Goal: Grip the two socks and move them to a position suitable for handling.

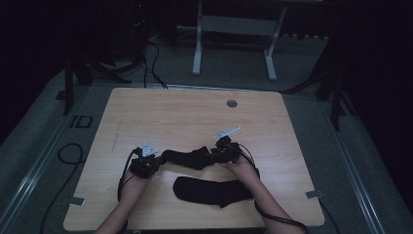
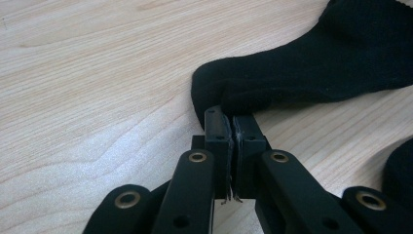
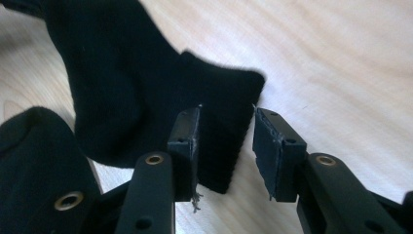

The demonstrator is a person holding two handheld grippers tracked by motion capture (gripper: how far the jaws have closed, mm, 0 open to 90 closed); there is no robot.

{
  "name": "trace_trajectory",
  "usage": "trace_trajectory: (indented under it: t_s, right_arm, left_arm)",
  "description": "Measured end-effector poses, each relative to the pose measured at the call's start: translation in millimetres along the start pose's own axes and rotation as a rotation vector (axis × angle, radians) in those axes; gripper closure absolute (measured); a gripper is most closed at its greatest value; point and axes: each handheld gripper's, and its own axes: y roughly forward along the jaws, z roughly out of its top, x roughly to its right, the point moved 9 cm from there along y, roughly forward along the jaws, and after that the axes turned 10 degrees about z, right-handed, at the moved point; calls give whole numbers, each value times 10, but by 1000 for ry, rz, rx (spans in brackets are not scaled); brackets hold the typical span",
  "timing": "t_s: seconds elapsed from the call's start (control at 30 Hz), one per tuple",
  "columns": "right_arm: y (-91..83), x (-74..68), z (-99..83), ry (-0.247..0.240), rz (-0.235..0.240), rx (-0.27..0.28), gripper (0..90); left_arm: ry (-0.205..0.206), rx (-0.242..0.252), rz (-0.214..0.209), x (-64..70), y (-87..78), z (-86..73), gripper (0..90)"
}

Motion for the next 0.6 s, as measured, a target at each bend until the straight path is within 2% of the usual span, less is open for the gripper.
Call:
trace_trajectory:
  t_s: [0.03, 0.1, 0.17, 0.2, 0.3, 0.43, 0.47, 0.5, 0.53, 0.6]
  right_arm:
    - [34, 6, -23, 2, -2, -10, 620]
    - [83, 10, -54, 2, 2, -21, 685]
    - [95, 14, -69, -3, -14, -19, 823]
    - [86, 16, -72, -3, -14, -16, 847]
    - [-3, 35, -44, 1, -18, 10, 863]
    - [-219, 64, 15, -8, -44, 49, 864]
    - [-219, 64, 15, -8, -44, 49, 864]
    - [-278, 65, 29, -12, -46, 61, 863]
    - [-401, 69, 43, -14, -48, 83, 863]
    - [-519, 94, 38, -7, -51, 105, 863]
  left_arm:
    - [1, 0, -2, 2, -2, -3, 877]
    - [6, -1, -10, 11, -7, -9, 878]
    - [12, 1, -12, 21, -12, -12, 877]
    - [16, 0, -22, 34, -16, -12, 878]
    - [25, -2, -30, 61, -20, -5, 877]
    - [62, 0, -36, 136, -18, 21, 877]
    - [62, 0, -36, 136, -18, 21, 877]
    - [80, -2, -44, 190, -10, 36, 877]
    - [85, 1, -43, 208, -7, 45, 877]
    - [95, -2, -58, 260, 3, 61, 877]
